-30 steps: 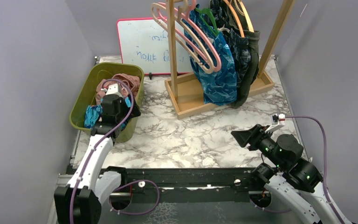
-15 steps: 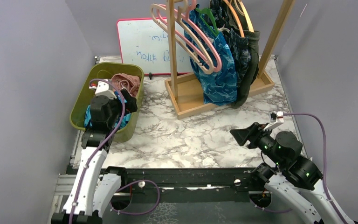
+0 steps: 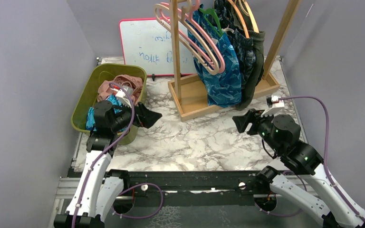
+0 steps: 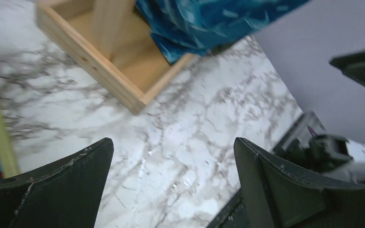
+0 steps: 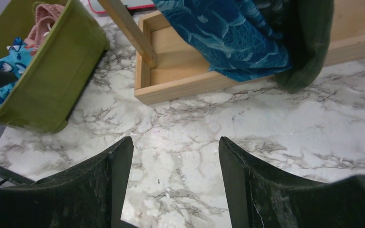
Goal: Remove the shorts from the hanger
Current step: Place the shorts in the basket, then pick up the hanger from the clothes rod.
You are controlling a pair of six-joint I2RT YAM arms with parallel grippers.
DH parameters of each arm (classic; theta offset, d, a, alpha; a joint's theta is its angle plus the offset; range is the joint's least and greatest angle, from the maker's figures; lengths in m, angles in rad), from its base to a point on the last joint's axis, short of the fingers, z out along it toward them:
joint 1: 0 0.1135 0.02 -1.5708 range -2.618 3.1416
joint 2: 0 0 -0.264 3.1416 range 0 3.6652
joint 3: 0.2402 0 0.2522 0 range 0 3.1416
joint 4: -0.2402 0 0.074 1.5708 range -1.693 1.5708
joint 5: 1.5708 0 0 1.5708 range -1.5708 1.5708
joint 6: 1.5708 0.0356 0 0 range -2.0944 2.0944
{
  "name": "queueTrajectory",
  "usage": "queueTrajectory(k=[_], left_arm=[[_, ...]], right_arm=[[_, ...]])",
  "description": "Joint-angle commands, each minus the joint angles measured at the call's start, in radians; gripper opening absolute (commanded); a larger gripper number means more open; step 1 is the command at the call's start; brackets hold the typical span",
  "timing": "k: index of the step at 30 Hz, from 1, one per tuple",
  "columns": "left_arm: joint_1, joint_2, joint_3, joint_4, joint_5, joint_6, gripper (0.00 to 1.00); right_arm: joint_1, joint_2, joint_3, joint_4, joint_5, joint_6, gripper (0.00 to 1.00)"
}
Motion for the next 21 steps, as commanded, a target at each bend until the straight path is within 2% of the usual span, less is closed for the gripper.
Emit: queueTrajectory(k=[1, 7, 11, 15, 21], left_arm=[[-0.007, -0.001, -0.016, 0.057, 0.278, 0.023, 0.99], [-0.01, -0.052, -0.095, 0.056, 0.181, 0.076, 0.99], [-0.013, -0.065, -0.184, 0.092, 0.166, 0.044, 0.99], [-0.014, -0.073, -0.18, 0.096, 0.174, 0.056, 0.99], [-0.013, -0.116, -0.168, 0.038, 0.065, 0.076, 0.99]], right_arm=[[0.004, 0.03, 0.067, 0.085, 0.086, -0.106, 0.68], [0.004, 0.162, 0.204, 0.078, 0.157, -0.155, 0.53], [0.004, 0.302, 0.327, 0.035, 0.094, -0.214, 0.52], [0.003, 0.395, 0.434, 0.03, 0.038, -0.239, 0.52], [0.001, 0.522, 0.594, 0.007, 0.11, -0.311, 0.51]])
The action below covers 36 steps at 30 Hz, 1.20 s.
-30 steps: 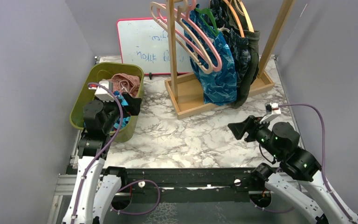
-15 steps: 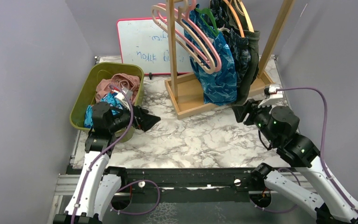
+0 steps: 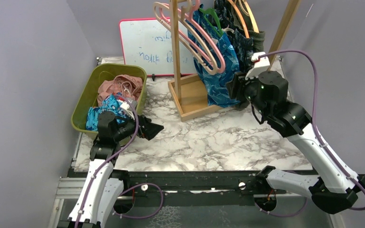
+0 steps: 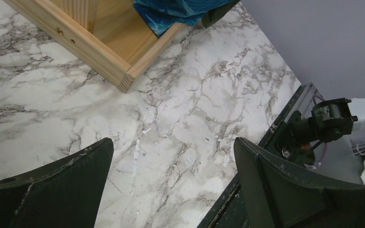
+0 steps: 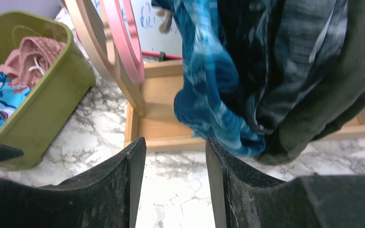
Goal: Remove the shorts from the hanger
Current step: Pick up the hanger from the clothes rod.
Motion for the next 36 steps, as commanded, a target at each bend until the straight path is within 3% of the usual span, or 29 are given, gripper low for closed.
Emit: queueTrajectory(k=[1, 7, 19, 27, 33, 36], left_arm=[[-0.005, -0.051, 0.022, -0.024, -0.123, 0.035, 0.99], [-0.005, -0.096, 0.02, -0.042, -0.178, 0.052, 0.99], [-0.005, -0.027, 0.018, -0.041, -0.165, 0.046, 0.99], [-0.005, -0.027, 0.018, -0.042, -0.169, 0.045, 0.99], [-0.005, -0.013, 0.018, -0.041, -0.169, 0.045, 0.99], [-0.006, -0.005, 0.018, -0.042, -0.168, 0.045, 0.99]], right_arm=[[0.001, 0.049, 0.119, 0.0, 0.035, -0.079, 0.51], [-0.001, 0.12, 0.241, -0.017, 0.05, -0.132, 0.5], [-0.033, 0.26, 0.397, -0.029, 0.071, -0.199, 0.49], [-0.162, 0.339, 0.444, -0.031, -0.1, -0.193, 0.4], [-0.174, 0.383, 0.45, -0.027, -0.257, -0.2, 0.37], [-0.174, 0.414, 0.464, -0.019, -0.231, -0.21, 0.36]])
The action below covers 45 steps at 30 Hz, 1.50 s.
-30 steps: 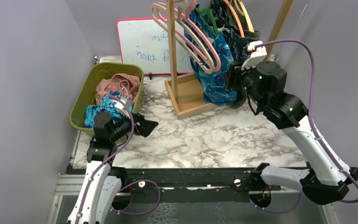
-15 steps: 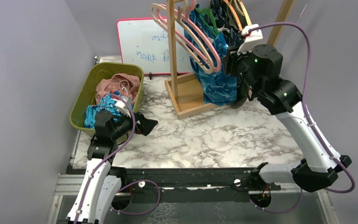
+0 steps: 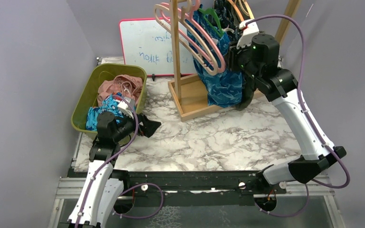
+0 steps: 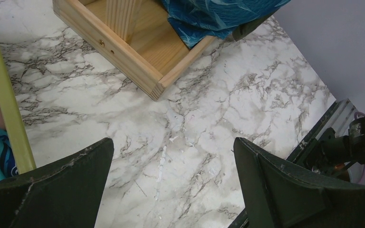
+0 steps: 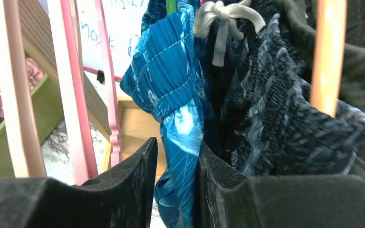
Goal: Remove the shorts from the hanger
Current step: Pick up the hanger from the clothes rod.
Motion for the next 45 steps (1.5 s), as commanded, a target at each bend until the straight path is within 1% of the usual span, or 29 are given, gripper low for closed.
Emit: queueTrajectory(k=[1, 4, 7, 9, 10, 11, 13, 15, 16, 18, 24, 29, 38, 41, 45], left_arm=[[-0.003, 0.018, 0.011, -0.023, -0.019, 0.004, 0.99], [-0.003, 0.019, 0.011, -0.022, -0.021, 0.004, 0.99], [-0.004, 0.023, 0.011, -0.021, -0.023, 0.005, 0.99], [-0.003, 0.028, 0.011, -0.022, -0.024, 0.006, 0.99], [-0.003, 0.029, 0.011, -0.022, -0.024, 0.006, 0.99], [-0.003, 0.031, 0.011, -0.023, -0.024, 0.006, 0.99], [-0.004, 0.036, 0.011, -0.023, -0.024, 0.006, 0.99], [-0.004, 0.036, 0.011, -0.022, -0.024, 0.006, 0.99], [-0.003, 0.036, 0.011, -0.022, -0.024, 0.006, 0.99], [-0.003, 0.037, 0.011, -0.022, -0.026, 0.006, 0.99], [-0.004, 0.043, 0.01, -0.022, -0.024, 0.005, 0.99], [-0.003, 0.04, 0.01, -0.023, -0.026, 0.004, 0.99], [-0.003, 0.045, 0.01, -0.022, -0.023, 0.004, 0.99], [-0.003, 0.043, 0.008, -0.022, -0.023, 0.004, 0.99], [-0.003, 0.042, 0.008, -0.022, -0.023, 0.003, 0.99]], right_arm=[[0.0, 0.044, 0.045, 0.001, -0.022, -0.033, 0.35], [0.0, 0.067, 0.052, 0.017, 0.056, -0.065, 0.36], [0.0, 0.069, 0.037, 0.059, 0.045, -0.097, 0.38], [0.0, 0.07, 0.039, 0.069, 0.025, -0.101, 0.36], [0.0, 0.071, 0.039, 0.075, 0.015, -0.106, 0.33], [0.0, 0.073, 0.038, 0.083, 0.008, -0.109, 0.29], [-0.001, 0.076, 0.038, 0.093, 0.009, -0.113, 0.14], [0.0, 0.076, 0.03, 0.108, 0.017, -0.11, 0.11], [0.0, 0.071, 0.023, 0.119, 0.015, -0.108, 0.07], [0.0, 0.056, -0.003, 0.156, 0.015, -0.099, 0.02], [-0.001, -0.002, -0.11, 0.32, -0.016, -0.057, 0.01], [0.0, -0.021, -0.129, 0.387, -0.02, -0.024, 0.01], [0.0, -0.022, -0.091, 0.406, -0.039, 0.007, 0.01], [-0.001, -0.014, -0.071, 0.387, -0.052, 0.019, 0.01], [0.0, -0.038, -0.1, 0.414, -0.059, 0.044, 0.01]])
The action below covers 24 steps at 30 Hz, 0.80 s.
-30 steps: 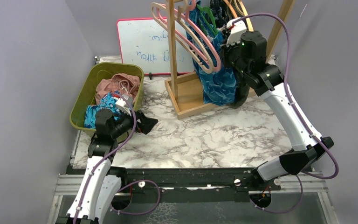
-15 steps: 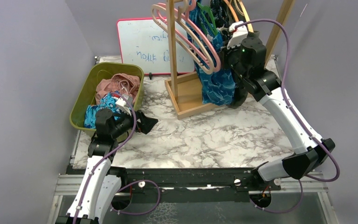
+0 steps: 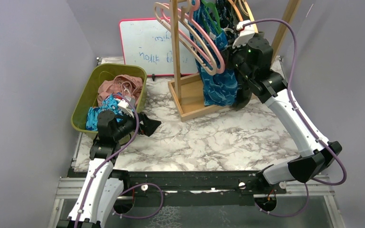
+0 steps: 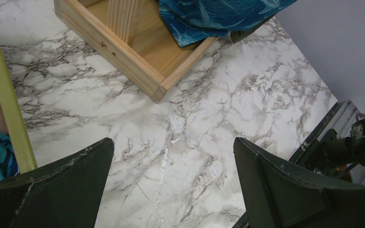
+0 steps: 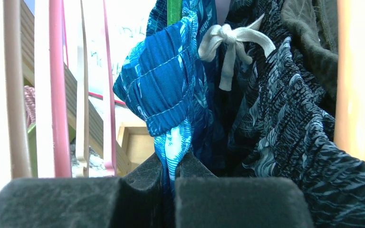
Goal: Remove the shorts from the hanger
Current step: Pick up the hanger from the clothes rod.
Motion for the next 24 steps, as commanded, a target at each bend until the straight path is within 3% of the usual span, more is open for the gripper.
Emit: queueTrajectory(k=[1, 10, 17, 24], left_arm=[[-0.003, 0.01, 0.0, -0.045, -0.022, -0.001, 0.99], [-0.003, 0.006, 0.0, -0.045, -0.025, -0.001, 0.99], [-0.004, 0.001, 0.0, -0.045, -0.028, -0.002, 0.99], [-0.003, 0.003, 0.0, -0.045, -0.03, -0.002, 0.99]], right_arm=[[0.0, -0.059, 0.033, 0.149, -0.041, 0.039, 0.01], [-0.001, -0.054, 0.075, 0.085, -0.048, 0.044, 0.01], [0.0, -0.145, -0.025, 0.026, -0.098, 0.065, 0.01], [-0.001, -0.306, -0.237, 0.01, -0.148, 0.128, 0.01]])
